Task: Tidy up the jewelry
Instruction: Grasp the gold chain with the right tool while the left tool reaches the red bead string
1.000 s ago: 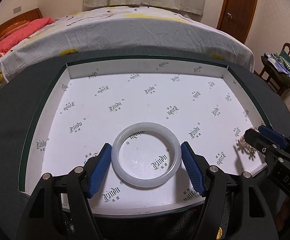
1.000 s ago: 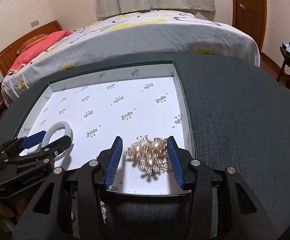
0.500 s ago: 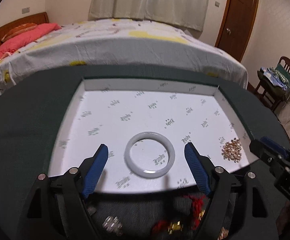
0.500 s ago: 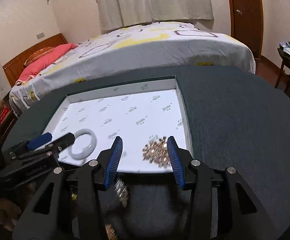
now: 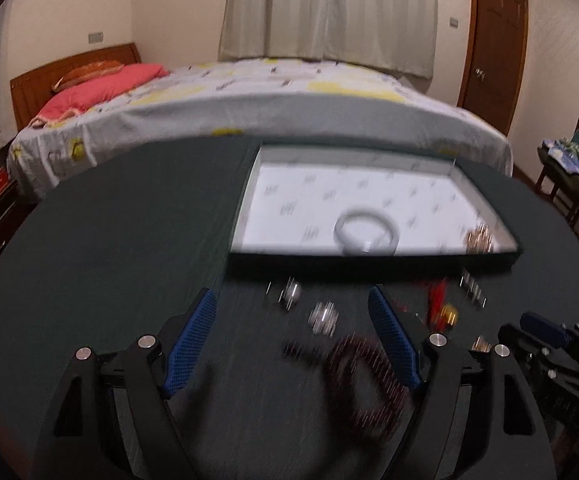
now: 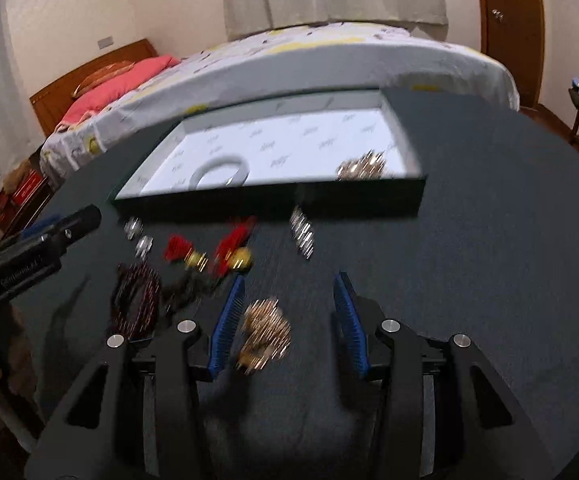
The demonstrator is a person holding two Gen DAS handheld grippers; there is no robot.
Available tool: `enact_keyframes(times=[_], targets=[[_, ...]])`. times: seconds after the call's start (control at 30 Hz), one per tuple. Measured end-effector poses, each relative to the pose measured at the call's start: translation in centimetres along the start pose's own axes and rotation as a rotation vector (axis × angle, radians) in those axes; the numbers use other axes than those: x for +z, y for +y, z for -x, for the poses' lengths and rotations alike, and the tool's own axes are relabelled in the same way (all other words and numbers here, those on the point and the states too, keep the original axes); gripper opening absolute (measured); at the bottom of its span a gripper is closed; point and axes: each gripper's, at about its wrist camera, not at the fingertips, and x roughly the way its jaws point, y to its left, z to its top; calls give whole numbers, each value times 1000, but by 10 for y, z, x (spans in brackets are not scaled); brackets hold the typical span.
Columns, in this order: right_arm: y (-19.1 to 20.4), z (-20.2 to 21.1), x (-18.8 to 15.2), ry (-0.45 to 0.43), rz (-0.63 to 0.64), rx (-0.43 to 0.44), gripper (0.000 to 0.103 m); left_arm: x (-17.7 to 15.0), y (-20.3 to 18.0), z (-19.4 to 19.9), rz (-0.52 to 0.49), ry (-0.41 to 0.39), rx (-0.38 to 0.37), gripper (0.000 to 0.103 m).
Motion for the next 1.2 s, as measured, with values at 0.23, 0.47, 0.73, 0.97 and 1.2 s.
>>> enact_keyframes(times=[0.23,0.47,0.73,0.97,1.2], targets=[[13,-10,-12,31,32,-5,45,-27,12,3,17,44,21,76],[20,-18,-14,48,71,-38,43,-32,8,2,-2,52,17,76],[21,-18,-17,39,125,-62,19,-35,-2,1,-25,62,-2,76],[10,-13,-14,35,89,-44,12,-36,-8,0,-40,67,-27,76],[-1,-1,-10,8,58,-43,12,-36,-20,-6,-47,88,-69,76]])
